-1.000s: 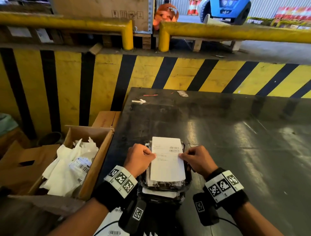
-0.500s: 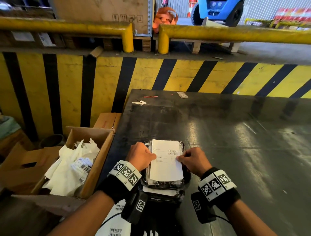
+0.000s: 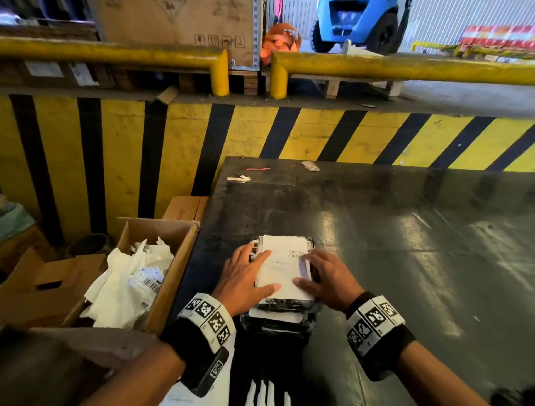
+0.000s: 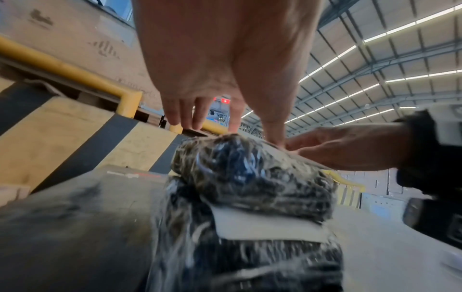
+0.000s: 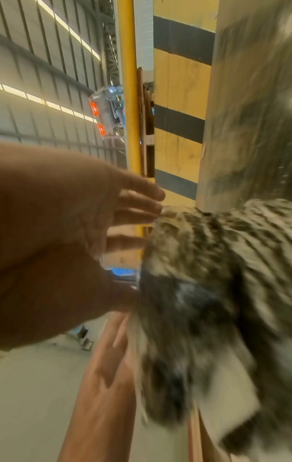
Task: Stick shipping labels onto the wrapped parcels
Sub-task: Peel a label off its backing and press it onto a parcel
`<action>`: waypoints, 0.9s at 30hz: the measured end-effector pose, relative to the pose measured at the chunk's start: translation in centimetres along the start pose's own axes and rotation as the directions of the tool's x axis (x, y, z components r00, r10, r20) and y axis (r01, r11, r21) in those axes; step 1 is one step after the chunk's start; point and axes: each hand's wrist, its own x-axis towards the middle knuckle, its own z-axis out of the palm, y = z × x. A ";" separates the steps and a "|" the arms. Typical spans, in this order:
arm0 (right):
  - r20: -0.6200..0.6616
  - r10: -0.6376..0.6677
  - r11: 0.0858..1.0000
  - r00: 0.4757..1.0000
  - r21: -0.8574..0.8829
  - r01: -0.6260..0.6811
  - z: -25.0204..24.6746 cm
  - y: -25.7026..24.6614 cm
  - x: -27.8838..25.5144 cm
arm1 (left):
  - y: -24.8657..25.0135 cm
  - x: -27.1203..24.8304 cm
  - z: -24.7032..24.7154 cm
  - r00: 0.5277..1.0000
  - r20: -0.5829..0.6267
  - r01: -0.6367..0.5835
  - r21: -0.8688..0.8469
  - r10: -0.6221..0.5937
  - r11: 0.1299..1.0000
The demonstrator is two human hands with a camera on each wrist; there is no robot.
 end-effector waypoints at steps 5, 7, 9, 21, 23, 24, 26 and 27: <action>0.067 -0.113 0.991 0.991 -0.061 0.117 2.8 1.5 -3.7 | -0.5 -1.2 2.1 0.986 0.164 0.034 -0.057 -0.025 0.998; 0.050 -0.117 0.987 0.992 -0.101 0.122 2.6 1.4 -4.2 | -0.7 -1.2 2.4 0.987 0.161 0.027 -0.063 -0.017 0.998; 0.063 -0.127 0.974 0.990 -0.182 0.137 2.2 1.0 -4.0 | -0.9 -1.1 2.5 0.986 0.167 0.022 -0.048 -0.014 0.999; 0.120 -0.059 0.941 0.991 -0.324 0.095 -0.3 0.5 3.3 | -1.7 -0.8 3.3 0.991 0.131 -0.025 -0.103 0.038 0.994; 0.115 0.007 0.962 0.993 -0.273 0.025 -0.2 0.5 4.1 | -1.5 -0.7 3.5 0.991 0.127 -0.025 -0.104 0.038 0.994; 0.113 0.038 0.972 0.993 -0.234 -0.011 -0.1 0.5 4.4 | -1.5 -0.7 3.5 0.991 0.125 -0.026 -0.104 0.039 0.994; 0.121 0.070 0.980 0.990 -0.194 -0.045 -0.1 0.2 4.5 | -1.6 -0.7 3.6 0.992 0.121 -0.027 -0.107 0.040 0.994; 0.134 0.054 0.976 0.990 -0.217 -0.023 -0.2 0.0 4.1 | -1.7 -0.7 3.7 0.992 0.123 -0.022 -0.112 0.036 0.993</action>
